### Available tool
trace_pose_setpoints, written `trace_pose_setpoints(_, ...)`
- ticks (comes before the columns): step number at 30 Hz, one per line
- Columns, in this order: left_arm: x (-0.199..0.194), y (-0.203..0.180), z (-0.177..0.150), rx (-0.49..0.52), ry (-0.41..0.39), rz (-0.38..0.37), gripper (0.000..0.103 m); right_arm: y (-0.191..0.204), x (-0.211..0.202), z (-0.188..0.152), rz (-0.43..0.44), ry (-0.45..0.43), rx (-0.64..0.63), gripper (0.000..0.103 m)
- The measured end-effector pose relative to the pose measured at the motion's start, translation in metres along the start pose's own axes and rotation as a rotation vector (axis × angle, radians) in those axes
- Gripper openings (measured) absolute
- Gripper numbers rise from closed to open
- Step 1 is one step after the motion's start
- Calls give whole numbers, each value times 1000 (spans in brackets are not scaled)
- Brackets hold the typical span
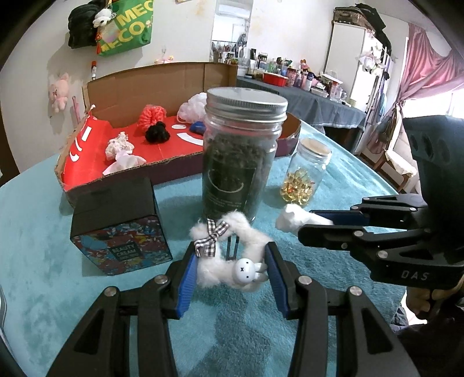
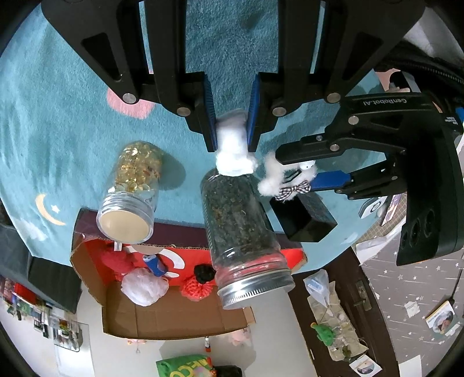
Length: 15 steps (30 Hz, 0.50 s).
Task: Organize soft objects
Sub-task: 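Carry the bunny plush and white fluffy plush over the box with both tools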
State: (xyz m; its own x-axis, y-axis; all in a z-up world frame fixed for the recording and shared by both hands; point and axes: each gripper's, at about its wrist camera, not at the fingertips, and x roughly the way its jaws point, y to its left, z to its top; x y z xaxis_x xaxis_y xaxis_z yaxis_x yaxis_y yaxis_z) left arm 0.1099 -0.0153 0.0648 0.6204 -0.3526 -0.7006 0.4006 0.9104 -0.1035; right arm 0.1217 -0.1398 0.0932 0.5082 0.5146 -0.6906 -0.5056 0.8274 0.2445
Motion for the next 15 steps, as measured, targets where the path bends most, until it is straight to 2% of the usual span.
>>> trace_pose_setpoints(15, -28, 34, -25, -67, 5, 62, 48, -18, -11, -13, -37, 6, 49, 19)
